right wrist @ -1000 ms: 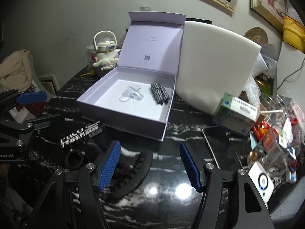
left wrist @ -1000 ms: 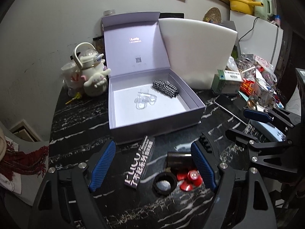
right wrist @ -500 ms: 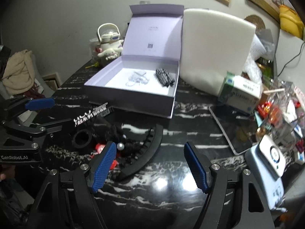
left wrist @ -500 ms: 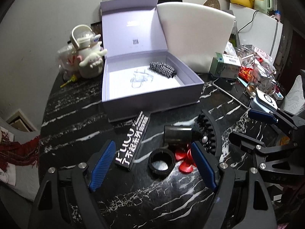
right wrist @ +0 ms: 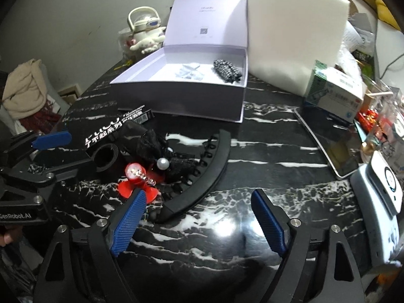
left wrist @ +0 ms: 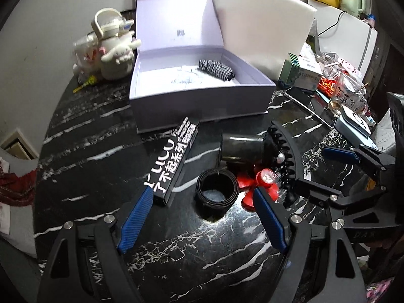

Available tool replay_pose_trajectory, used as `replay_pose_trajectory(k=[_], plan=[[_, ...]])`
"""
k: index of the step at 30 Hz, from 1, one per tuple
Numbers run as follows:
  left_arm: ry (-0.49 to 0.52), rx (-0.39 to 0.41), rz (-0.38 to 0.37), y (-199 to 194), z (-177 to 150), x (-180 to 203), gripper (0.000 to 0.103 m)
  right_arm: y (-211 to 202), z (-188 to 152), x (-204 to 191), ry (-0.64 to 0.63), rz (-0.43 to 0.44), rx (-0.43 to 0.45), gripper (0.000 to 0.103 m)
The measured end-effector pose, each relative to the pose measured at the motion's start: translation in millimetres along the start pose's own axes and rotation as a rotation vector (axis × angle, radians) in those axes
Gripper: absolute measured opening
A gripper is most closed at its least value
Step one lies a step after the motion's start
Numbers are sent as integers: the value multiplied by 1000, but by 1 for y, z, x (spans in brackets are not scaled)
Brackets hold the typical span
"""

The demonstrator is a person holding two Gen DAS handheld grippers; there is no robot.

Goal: Organize rigid objects
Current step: 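Grasp the black curved comb with the right gripper while the left gripper approaches the black rubber ring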

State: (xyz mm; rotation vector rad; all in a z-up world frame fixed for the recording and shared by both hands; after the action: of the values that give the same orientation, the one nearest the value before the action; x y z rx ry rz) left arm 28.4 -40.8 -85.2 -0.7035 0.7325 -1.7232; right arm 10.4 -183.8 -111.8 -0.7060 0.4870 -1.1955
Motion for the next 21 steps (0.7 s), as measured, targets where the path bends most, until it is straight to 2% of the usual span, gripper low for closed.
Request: replay_pose_trajectory(k=[8,14,15,17,21], plan=[[23,-23,7,17,0,3,82,20,1,7,30,-5,-34,87],[40,-6,-3,21,4,7,82,28,4,14,46,9,-47,85],[40,-6,-4,21,4,8,82,27,4,15,47,9,-44,83],[39,-3,-8,21,5,8,82,26,4,16,40,-7,-39,69],[35,12,-18,18,6,10,82,24,2,21,19,-34,-32,50]])
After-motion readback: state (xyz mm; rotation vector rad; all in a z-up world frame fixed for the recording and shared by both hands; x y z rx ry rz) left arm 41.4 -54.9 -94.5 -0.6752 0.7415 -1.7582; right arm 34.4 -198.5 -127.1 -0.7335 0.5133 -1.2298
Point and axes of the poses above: each gripper's, at about its wrist camera, not at the fingertips, and y roughly the way its jaws point, x to its right, z to its top, the point moved 5 cm from there along y, roughly the way its jaws point, and after that the axes turned 3 degrees about -y, right-handed, at the moved point
